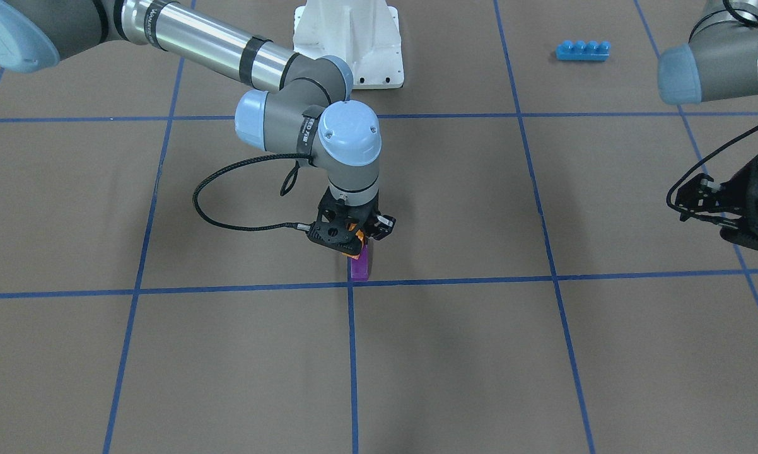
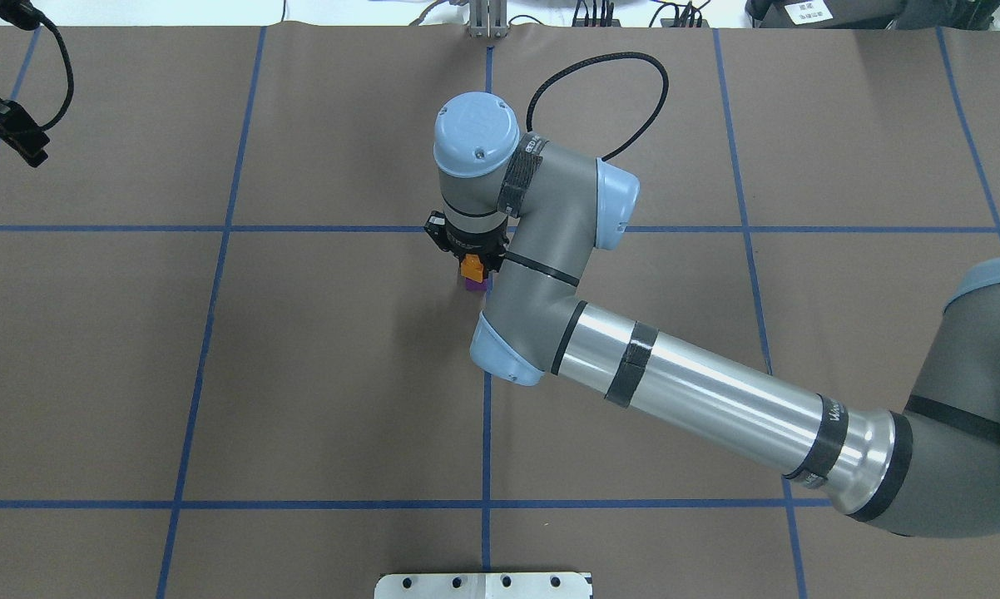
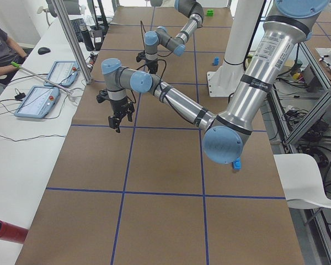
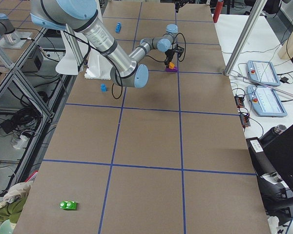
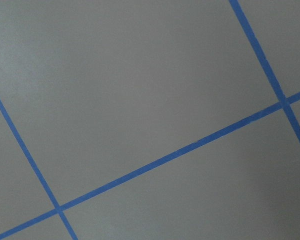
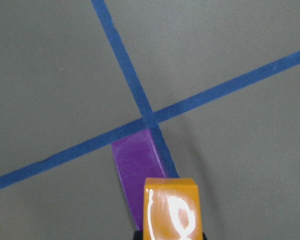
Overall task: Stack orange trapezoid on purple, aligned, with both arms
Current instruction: 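Open the right gripper and lift it off the stacked blocks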
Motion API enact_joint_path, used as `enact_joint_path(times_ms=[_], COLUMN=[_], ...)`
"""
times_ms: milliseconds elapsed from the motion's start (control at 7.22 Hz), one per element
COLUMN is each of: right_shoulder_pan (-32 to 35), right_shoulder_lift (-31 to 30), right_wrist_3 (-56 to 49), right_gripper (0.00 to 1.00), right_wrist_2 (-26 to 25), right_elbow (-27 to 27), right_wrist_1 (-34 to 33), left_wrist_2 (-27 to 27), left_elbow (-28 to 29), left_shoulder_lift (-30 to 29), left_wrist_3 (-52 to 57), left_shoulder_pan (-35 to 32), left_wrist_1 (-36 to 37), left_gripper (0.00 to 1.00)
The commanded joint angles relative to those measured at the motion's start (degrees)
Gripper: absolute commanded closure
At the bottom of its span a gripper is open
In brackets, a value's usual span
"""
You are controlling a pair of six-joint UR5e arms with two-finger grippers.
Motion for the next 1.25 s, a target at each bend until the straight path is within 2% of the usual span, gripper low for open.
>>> enact_joint_path(times_ms=[0, 139, 554, 693, 831, 970, 1108], right_shoulder_pan=[0.86, 0.86, 4.01, 8.38, 12.43, 14.99, 19.02], right_shoulder_lift=[0.33, 0.50, 0.59, -0.02, -1.67, -6.56, -12.70], right_wrist_3=[0.37, 0.11, -0.24, -1.72, -7.91, -17.46, -27.12], right_gripper=[0.28, 0.00, 0.00, 0.00, 0.00, 0.00, 0.00], right_wrist_2=[0.24, 0.16, 2.25, 6.61, 9.70, 10.00, 10.43], right_elbow=[0.12, 0.38, 2.39, 4.92, 8.78, 14.56, 17.84], right_wrist_1=[-0.04, 0.05, -0.56, -2.39, -6.59, -10.46, -10.93], left_wrist_2=[-0.03, -0.03, -0.03, -0.03, -0.03, -0.11, -0.12], left_elbow=[0.00, 0.00, -0.35, -1.83, -3.24, -3.34, -3.34], left_shoulder_lift=[0.00, 0.00, 0.09, 1.83, 5.94, 10.07, 12.46], left_wrist_3=[0.00, 0.00, 0.61, 0.70, 0.70, 0.70, 0.62], left_shoulder_pan=[0.00, 0.00, -0.09, -0.17, -0.44, -0.44, -0.96], left_wrist_1=[0.00, 0.00, -0.09, -1.83, -6.80, -13.21, -16.31], left_gripper=[0.00, 0.00, 0.00, 0.00, 0.00, 0.00, 0.00])
